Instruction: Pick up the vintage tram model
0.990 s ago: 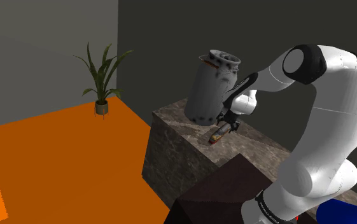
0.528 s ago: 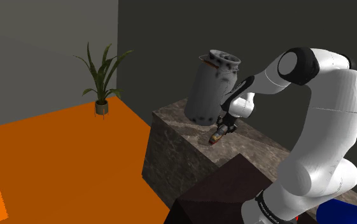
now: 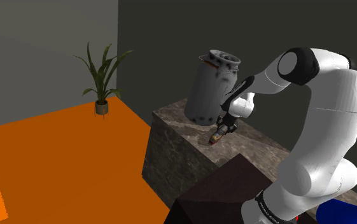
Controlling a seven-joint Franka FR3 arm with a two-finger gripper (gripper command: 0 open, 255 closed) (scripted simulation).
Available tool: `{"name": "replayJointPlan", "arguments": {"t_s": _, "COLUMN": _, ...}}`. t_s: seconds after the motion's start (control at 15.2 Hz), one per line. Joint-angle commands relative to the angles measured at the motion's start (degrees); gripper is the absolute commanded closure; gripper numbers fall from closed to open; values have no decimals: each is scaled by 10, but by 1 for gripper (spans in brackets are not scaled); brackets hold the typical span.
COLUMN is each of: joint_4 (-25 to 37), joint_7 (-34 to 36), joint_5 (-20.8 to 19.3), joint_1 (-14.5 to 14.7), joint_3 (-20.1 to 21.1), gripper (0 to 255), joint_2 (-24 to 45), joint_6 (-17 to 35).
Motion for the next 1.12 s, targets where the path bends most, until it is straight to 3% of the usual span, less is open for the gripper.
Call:
{"name": "replayJointPlan", "arguments": {"t_s": 0.0, "joint_4": -2, "joint_7": 3, "joint_5": -4, "joint_1": 3, "joint_3": -4, "gripper": 255, "joint_2": -7, "joint_6": -5}}
{"name": "replayJointPlan", "arguments": {"t_s": 1.06, "joint_4": -19, "joint_7": 47, "joint_5": -59, "joint_1": 34, "joint_3": -46, "gripper": 255, "joint_2": -111, "joint_6": -90}}
